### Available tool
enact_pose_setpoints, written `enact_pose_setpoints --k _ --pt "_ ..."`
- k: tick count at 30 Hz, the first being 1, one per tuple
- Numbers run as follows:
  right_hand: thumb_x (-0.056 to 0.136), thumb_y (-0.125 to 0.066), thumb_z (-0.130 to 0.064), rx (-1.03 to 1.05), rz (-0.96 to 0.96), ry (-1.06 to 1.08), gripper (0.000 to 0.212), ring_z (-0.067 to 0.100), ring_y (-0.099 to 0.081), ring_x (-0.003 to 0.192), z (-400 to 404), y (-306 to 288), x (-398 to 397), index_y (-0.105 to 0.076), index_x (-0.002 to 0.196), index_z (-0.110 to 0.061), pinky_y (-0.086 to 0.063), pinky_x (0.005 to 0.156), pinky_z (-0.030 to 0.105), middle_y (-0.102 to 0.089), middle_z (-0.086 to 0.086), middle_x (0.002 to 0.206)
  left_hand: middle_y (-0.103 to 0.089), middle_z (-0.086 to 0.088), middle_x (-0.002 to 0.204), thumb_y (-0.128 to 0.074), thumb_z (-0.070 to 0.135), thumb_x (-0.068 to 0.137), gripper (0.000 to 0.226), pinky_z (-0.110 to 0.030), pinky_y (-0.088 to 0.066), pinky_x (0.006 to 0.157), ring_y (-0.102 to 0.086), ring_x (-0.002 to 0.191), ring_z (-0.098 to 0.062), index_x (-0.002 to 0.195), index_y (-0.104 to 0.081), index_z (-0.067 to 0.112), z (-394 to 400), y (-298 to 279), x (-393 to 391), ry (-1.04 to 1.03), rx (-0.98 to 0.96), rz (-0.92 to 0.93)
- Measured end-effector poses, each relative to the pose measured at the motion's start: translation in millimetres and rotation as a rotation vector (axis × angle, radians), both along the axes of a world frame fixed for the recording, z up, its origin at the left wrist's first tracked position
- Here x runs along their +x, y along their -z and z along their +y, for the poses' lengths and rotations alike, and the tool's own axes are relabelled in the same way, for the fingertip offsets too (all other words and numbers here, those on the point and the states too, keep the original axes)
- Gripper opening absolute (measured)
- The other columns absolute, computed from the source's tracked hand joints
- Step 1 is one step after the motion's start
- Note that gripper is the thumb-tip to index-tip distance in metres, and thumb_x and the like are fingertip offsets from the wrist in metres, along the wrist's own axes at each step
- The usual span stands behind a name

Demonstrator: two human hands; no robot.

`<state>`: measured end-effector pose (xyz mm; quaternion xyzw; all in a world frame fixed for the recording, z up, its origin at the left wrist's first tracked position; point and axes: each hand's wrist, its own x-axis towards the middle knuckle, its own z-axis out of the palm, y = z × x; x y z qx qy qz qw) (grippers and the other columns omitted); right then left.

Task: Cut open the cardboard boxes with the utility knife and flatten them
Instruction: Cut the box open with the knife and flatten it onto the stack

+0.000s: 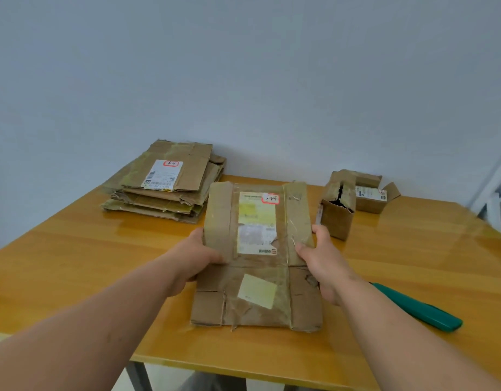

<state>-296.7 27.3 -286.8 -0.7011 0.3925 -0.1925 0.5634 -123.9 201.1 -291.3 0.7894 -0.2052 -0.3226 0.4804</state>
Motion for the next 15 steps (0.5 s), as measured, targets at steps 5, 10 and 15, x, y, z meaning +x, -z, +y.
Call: enact_pose_setpoints --k 5,10,15 --pt "0.102 -0.048 -0.036 -0.096 -0.026 -0.001 0.054 0.025 -0.044 0.133 5.1 -2.9 13.5 -0.022 0.15 -0.043 -0.039 0.108 0.045 -0.042 -0.005 0.149 -0.072 -0.004 0.095 -0.064 -0.003 0.084 0.072 -0.042 -0.059 0.077 -0.069 0.09 -0.024 0.141 -0.038 0.033 15.3 -6.9 18.8 0.018 -0.111 -0.084" --pt "0.094 -0.059 -0.014 -0.051 -0.01 -0.079 0.078 0.024 -0.063 0.108 16.6 -0.9 38.2 -0.017 0.154 -0.04 -0.052 0.077 0.034 -0.055 -0.003 0.136 -0.065 0.018 0.088 -0.065 0.004 0.087 0.061 -0.022 -0.05 0.065 -0.063 0.083 -0.004 0.139 -0.046 0.029 23.1 -8.3 42.6 -0.119 -0.149 -0.317" --pt "0.09 -0.058 0.0 -0.275 -0.009 -0.013 0.079 0.013 -0.062 0.072 23.3 -5.3 79.7 -0.014 0.149 -0.029 -0.039 0.044 0.014 -0.065 -0.004 0.097 -0.061 0.007 0.078 -0.064 0.016 0.089 0.064 -0.027 -0.045 0.057 -0.059 0.075 -0.011 0.145 -0.038 0.033 31.9 -17.5 72.3 -0.177 -0.024 -0.509"
